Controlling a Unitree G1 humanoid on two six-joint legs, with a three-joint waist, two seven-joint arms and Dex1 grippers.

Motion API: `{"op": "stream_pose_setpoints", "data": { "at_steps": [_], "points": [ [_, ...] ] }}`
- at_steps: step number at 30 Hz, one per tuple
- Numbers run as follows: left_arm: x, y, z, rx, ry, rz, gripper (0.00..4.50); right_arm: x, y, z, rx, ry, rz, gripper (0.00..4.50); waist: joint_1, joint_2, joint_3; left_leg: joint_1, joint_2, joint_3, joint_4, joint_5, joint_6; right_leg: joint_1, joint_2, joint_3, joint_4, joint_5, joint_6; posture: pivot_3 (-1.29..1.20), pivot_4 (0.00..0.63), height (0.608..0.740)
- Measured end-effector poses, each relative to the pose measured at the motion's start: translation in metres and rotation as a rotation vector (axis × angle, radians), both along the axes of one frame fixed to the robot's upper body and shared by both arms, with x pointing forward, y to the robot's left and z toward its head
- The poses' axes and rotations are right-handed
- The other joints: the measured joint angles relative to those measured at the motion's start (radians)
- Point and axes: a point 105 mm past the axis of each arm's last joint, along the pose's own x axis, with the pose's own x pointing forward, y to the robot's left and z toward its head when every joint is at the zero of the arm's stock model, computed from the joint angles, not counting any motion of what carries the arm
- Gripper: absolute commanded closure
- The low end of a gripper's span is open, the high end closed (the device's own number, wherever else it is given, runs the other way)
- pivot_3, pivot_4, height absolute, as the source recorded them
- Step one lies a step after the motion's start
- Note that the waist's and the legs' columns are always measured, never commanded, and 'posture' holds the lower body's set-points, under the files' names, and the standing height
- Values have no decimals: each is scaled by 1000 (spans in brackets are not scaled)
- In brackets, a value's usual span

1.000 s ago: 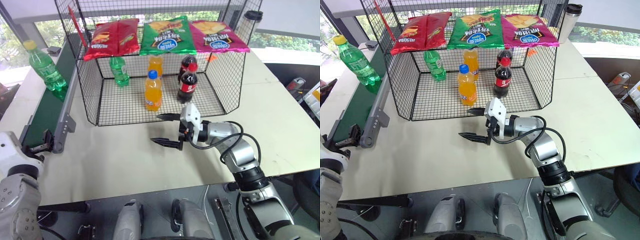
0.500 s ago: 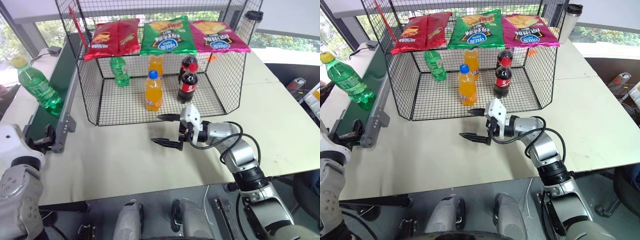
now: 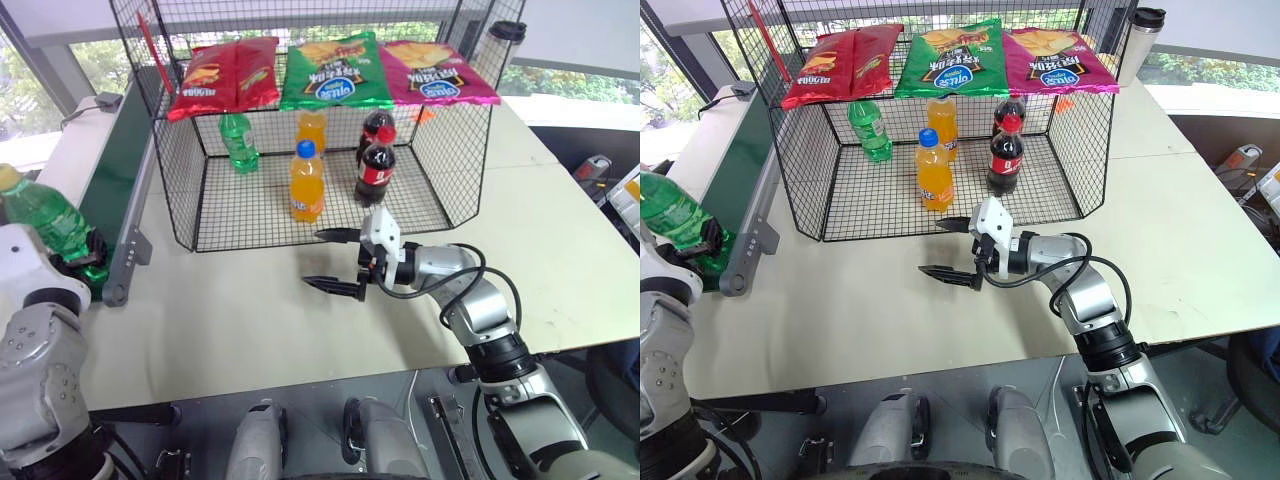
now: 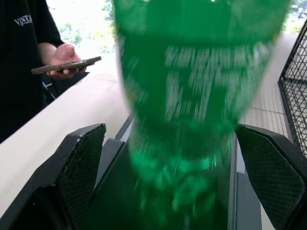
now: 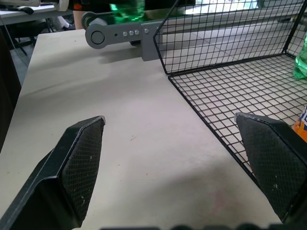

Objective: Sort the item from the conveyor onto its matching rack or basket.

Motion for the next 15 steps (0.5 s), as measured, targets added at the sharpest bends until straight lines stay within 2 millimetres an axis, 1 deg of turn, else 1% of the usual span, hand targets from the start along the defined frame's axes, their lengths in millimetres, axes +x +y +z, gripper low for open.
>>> {"op": "stream_pose_setpoints", "data": {
  "at_steps": [1, 4, 5, 6, 7, 11, 13, 15],
  "points": [
    [0, 0, 0, 0, 1, -1, 20, 0, 0, 0, -1, 2, -1, 0, 0, 0, 0, 0, 0, 0, 0, 0, 0, 0, 0, 0, 0, 0, 0, 0, 150, 740],
    [2, -2, -2, 7, 5, -11, 767, 0, 0, -1, -2, 5, -5, 0, 0, 0, 0, 0, 0, 0, 0, 0, 0, 0, 0, 0, 0, 0, 0, 0, 150, 740],
    [1, -2, -2, 11, 3, -12, 1297, 1, -1, -1, -3, 7, -6, 0, 1, 0, 0, 0, 0, 0, 0, 0, 0, 0, 0, 0, 0, 0, 0, 0, 150, 740],
    [0, -3, -2, 15, 1, -16, 1670, 1, -1, -1, -3, 7, -6, 0, 1, 0, 0, 0, 0, 0, 0, 0, 0, 0, 0, 0, 0, 0, 0, 0, 150, 740],
    [-1, -3, -2, 22, 0, -19, 1732, 1, -1, -1, -4, 7, -6, 0, 1, 0, 0, 0, 0, 0, 0, 0, 0, 0, 0, 0, 0, 0, 0, 0, 150, 740],
    [-6, -6, -3, 37, 3, -33, 1732, 1, -1, -1, -5, 7, -7, 0, 3, 0, 0, 0, 0, 0, 0, 0, 0, 0, 0, 0, 0, 0, 0, 0, 150, 740],
    [-5, -12, -1, 33, -2, -71, 1732, 1, -1, -1, -6, 7, -7, 0, 3, 0, 0, 0, 0, 0, 0, 0, 0, 0, 0, 0, 0, 0, 0, 0, 150, 740],
    [-4, -18, 4, 43, -17, -103, 1732, 1, -1, -1, -7, 9, -7, 0, 2, 0, 0, 0, 0, 0, 0, 0, 0, 0, 0, 0, 0, 0, 0, 0, 150, 740]
  ]
}}
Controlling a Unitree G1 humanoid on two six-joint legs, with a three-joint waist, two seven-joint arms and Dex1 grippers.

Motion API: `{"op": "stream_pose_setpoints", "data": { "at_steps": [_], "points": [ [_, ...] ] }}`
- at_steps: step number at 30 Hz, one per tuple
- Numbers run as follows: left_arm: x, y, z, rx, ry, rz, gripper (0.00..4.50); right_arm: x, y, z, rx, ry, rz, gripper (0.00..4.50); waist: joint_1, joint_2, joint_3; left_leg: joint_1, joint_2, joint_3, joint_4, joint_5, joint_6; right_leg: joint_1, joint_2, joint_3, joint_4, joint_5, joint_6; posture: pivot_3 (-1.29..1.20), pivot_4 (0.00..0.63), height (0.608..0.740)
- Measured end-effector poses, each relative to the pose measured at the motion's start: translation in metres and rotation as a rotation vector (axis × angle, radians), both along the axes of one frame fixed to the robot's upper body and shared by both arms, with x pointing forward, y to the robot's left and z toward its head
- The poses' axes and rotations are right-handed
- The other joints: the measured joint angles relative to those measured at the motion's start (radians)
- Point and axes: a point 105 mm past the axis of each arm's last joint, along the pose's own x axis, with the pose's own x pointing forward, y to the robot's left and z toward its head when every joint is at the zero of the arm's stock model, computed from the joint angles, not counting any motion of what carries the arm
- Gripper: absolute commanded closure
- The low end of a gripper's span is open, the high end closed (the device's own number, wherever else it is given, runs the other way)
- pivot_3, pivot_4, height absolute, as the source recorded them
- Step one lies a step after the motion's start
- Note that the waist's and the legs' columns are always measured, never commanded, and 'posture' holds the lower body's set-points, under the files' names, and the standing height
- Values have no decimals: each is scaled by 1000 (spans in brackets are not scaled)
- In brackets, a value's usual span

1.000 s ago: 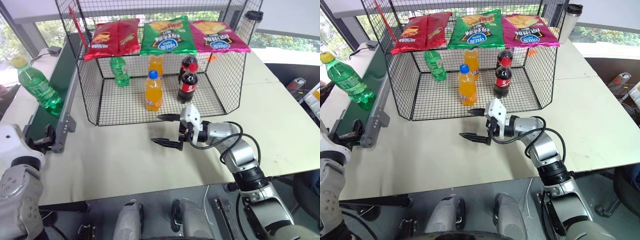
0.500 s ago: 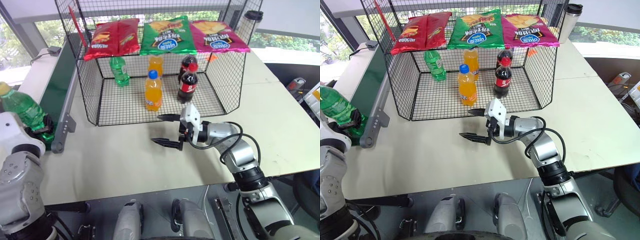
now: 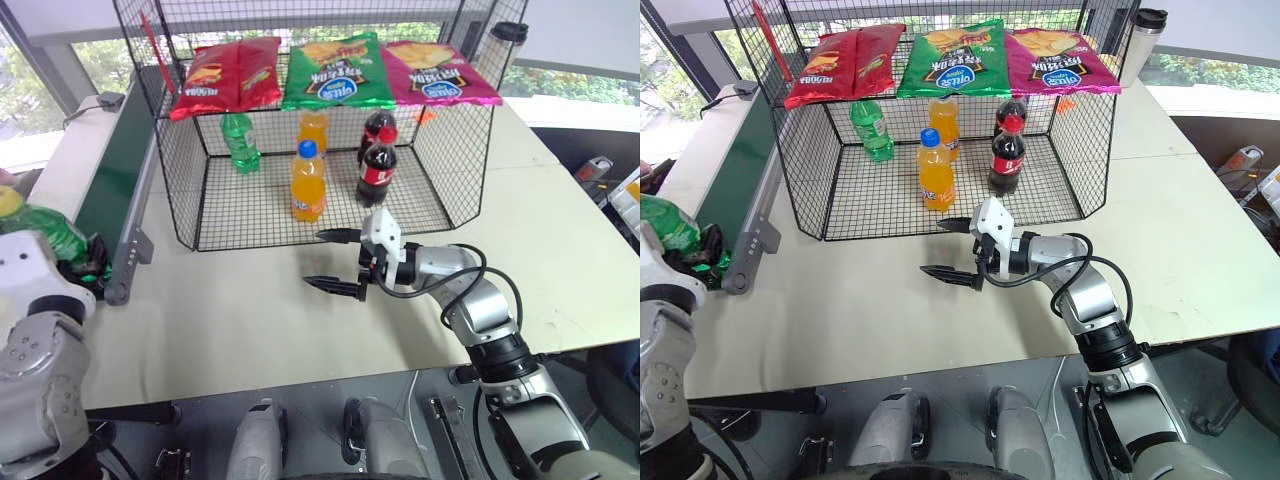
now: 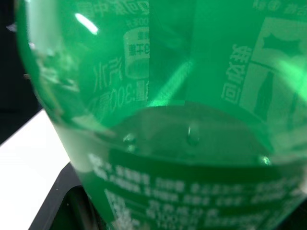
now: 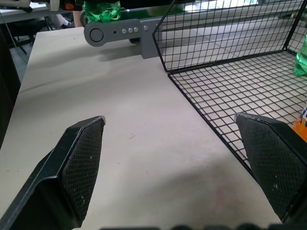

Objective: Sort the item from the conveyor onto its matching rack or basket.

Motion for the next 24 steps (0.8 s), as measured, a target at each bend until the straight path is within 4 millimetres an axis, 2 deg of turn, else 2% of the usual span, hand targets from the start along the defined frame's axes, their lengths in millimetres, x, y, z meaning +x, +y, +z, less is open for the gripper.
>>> {"op": "stream_pose_setpoints", "data": {
  "at_steps": [7, 14, 19, 24],
  "points": [
    [9, -39, 43, 107, -71, -233, 1732, -1, 0, -2, -4, 11, 3, 0, -1, 0, 0, 0, 0, 0, 0, 0, 0, 0, 0, 0, 0, 0, 0, 0, 150, 740],
    [30, -91, 53, 139, -79, -480, 1732, 3, -1, -3, -10, 3, -33, 0, 1, 0, 0, 0, 0, 0, 0, 0, 0, 0, 0, 0, 0, 0, 0, 0, 150, 740],
    [60, -130, 42, 142, -58, -598, 1732, 9, -4, -5, -40, -19, -94, 0, 0, 0, 0, 0, 0, 0, 0, 0, 0, 0, 1, 0, 0, 0, 0, 0, 150, 740],
    [84, -159, 5, 137, 53, -647, 1732, 17, -7, -6, -59, -48, -171, 0, -3, 0, 0, -1, 0, 1, 0, 0, 0, -1, 1, 0, 0, 0, 1, 0, 150, 740]
  ]
}}
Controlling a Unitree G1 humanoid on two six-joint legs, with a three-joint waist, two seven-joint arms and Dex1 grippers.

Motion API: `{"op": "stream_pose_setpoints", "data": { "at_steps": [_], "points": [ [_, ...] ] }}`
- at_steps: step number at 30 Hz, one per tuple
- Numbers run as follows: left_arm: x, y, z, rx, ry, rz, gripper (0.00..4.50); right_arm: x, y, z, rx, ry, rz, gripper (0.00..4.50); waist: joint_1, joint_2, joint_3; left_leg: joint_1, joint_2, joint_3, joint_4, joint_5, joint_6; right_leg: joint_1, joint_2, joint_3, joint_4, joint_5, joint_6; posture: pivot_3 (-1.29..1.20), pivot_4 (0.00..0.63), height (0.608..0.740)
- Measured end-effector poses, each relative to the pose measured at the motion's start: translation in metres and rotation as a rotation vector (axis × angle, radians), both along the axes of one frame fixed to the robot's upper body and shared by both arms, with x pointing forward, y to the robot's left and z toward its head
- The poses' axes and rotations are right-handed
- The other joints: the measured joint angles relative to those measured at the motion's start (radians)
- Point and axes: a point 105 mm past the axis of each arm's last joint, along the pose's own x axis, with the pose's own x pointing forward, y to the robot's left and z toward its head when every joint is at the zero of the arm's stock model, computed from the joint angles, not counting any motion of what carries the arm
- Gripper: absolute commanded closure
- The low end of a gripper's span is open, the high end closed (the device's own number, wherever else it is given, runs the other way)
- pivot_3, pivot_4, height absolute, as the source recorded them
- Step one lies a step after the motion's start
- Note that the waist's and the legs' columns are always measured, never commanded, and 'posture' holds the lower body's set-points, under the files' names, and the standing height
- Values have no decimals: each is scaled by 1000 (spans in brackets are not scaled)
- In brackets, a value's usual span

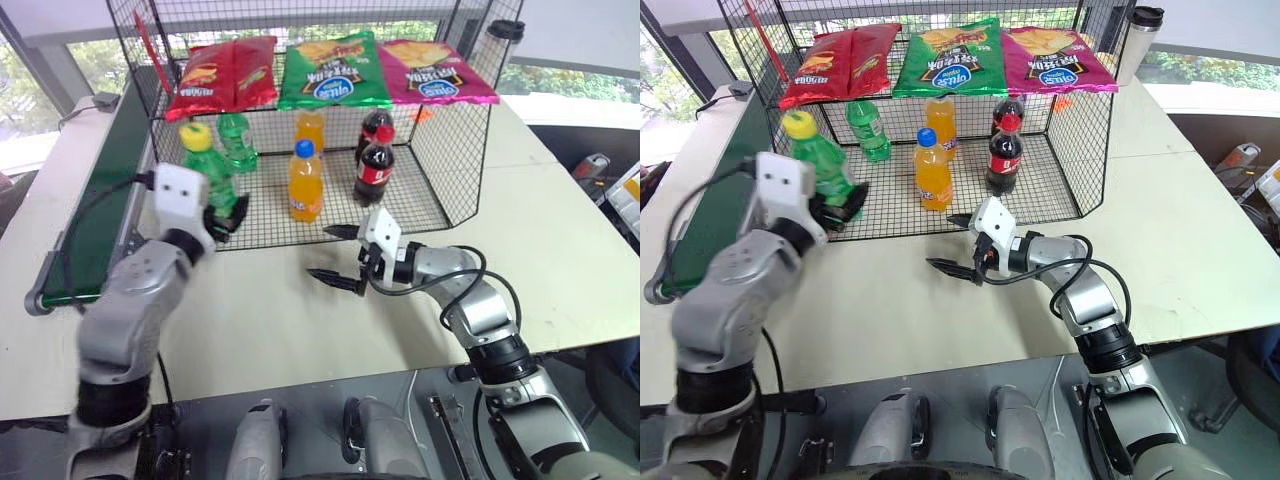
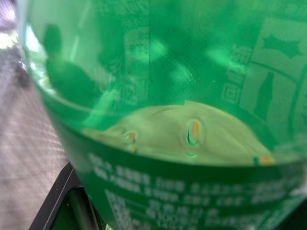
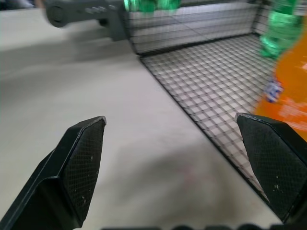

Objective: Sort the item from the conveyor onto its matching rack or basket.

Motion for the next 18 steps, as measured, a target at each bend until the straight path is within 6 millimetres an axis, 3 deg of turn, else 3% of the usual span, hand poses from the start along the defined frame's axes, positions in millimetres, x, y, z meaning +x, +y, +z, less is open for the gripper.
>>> {"op": "stream_pose_setpoints", "data": {
  "at_steps": [5, 11, 18],
  "points": [
    [22, -13, -15, 31, 22, 35, 1732, 9, -5, -1, -27, -21, -84, 0, 2, 0, 0, 0, 0, 0, 0, 0, 0, 0, 0, 0, 0, 0, 0, 0, 150, 740],
    [45, -7, -14, 34, -13, 134, 1732, 12, -9, -5, -52, -12, -119, 0, 2, 0, 0, 0, 0, 0, 0, 0, 0, 0, 0, 0, 0, 0, 0, 0, 150, 740],
    [61, 1, -33, -13, 20, 194, 1732, 12, -9, -5, -54, -8, -120, 0, 2, 0, 0, 0, 0, 0, 0, 0, 0, 0, 0, 0, 0, 0, 0, 0, 150, 740]
  ]
}}
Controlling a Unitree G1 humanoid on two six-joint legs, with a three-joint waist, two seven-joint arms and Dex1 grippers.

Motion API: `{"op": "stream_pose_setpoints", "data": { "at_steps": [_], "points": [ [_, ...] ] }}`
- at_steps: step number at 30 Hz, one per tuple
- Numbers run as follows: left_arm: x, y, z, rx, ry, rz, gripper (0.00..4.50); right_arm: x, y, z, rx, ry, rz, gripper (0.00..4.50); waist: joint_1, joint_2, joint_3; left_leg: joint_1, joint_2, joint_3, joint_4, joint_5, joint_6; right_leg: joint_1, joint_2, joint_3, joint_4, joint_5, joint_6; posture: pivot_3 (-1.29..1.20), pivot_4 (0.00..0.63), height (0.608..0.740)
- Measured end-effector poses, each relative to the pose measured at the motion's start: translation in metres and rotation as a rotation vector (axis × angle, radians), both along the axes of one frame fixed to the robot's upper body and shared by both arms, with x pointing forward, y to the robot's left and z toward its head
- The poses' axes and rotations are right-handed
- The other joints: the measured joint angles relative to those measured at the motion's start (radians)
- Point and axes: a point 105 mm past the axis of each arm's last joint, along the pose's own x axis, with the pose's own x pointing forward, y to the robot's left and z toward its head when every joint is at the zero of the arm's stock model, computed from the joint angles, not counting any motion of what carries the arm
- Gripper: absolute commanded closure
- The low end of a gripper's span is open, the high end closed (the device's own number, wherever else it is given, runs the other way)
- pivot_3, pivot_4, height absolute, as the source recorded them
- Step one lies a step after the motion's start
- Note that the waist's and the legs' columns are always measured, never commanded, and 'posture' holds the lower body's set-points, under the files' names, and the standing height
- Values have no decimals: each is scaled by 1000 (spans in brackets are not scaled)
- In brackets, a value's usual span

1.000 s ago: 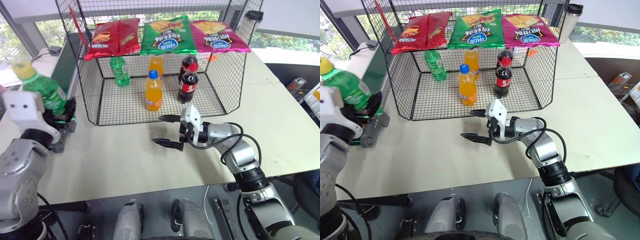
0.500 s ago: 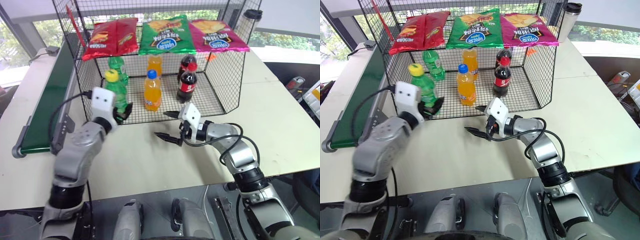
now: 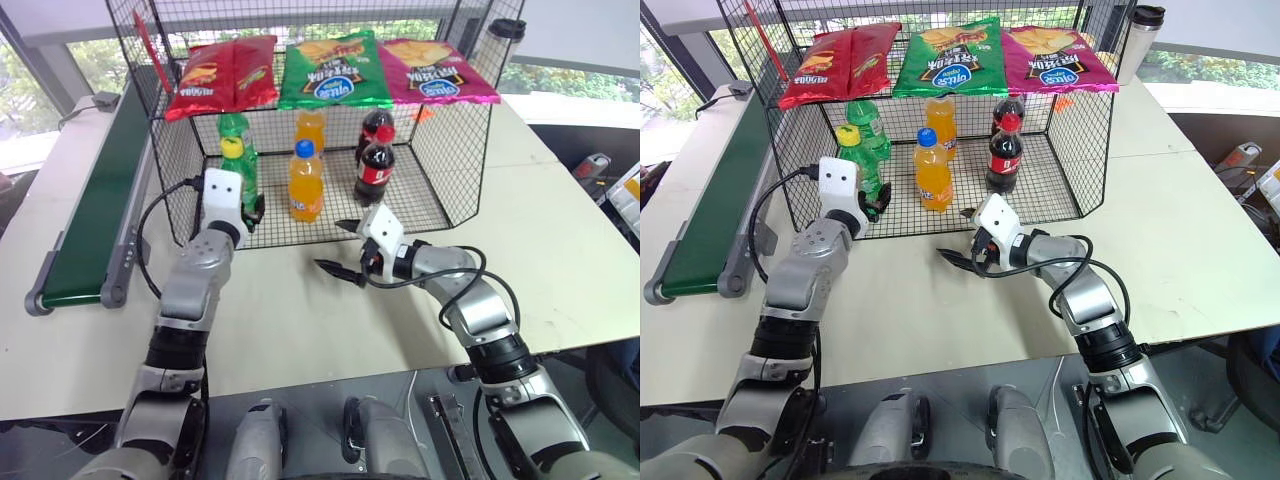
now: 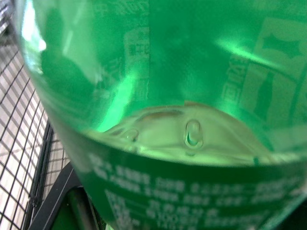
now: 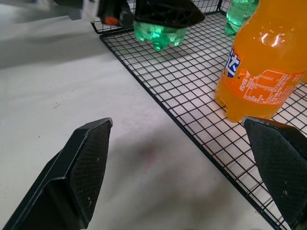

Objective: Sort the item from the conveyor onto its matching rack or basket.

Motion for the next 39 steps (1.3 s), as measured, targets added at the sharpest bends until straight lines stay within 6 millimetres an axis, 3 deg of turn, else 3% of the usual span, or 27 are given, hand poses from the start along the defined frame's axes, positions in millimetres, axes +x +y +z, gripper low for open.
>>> {"op": "stream_pose_setpoints", "data": {
  "at_steps": [6, 8, 10, 18, 23, 32, 39],
  "points": [
    [8, -1, -12, -8, 19, 11, 1732, 0, 0, 0, -1, 4, 0, 0, 1, 0, 0, 0, 0, 0, 0, 0, 0, 0, 0, 0, 0, 0, 0, 0, 150, 740],
    [10, -1, -15, -19, 29, 16, 717, 0, 0, -1, -2, 7, -1, 0, 0, 0, 0, 0, 0, 0, 0, 0, 0, 0, 0, 0, 0, 0, 0, 0, 150, 740],
    [10, 0, -13, -37, 19, 26, 29, 0, 0, -1, -2, 11, 0, 0, 0, 0, 0, 0, 0, 0, 0, 0, 0, 0, 0, 0, 0, 0, 0, 0, 150, 740],
    [12, 3, -1, -42, -23, 35, 29, -1, 0, -2, -3, 15, 6, 0, 0, 0, 0, 1, 0, 0, 0, 0, 0, 1, 0, 0, 0, 0, 0, 0, 150, 740],
    [3, 12, 26, -47, -108, 63, 29, -2, 2, -3, -5, 19, 18, 0, -2, 0, 0, 1, 0, 0, 0, 0, 0, 1, 0, 0, 0, 0, 0, 0, 150, 740],
    [-22, 19, 81, -61, -268, 65, 29, -4, 4, -3, -6, 24, 36, 0, 0, 0, 0, 1, 0, 0, 0, 0, 0, 1, 0, 0, 0, 0, 0, 0, 150, 740],
    [-51, 20, 86, -58, -267, 5, 29, -5, 5, -3, -5, 26, 43, 0, -6, 0, 0, 1, 0, 0, 0, 0, 0, 1, 0, 0, 0, 0, 0, 0, 150, 740]
  ]
}}
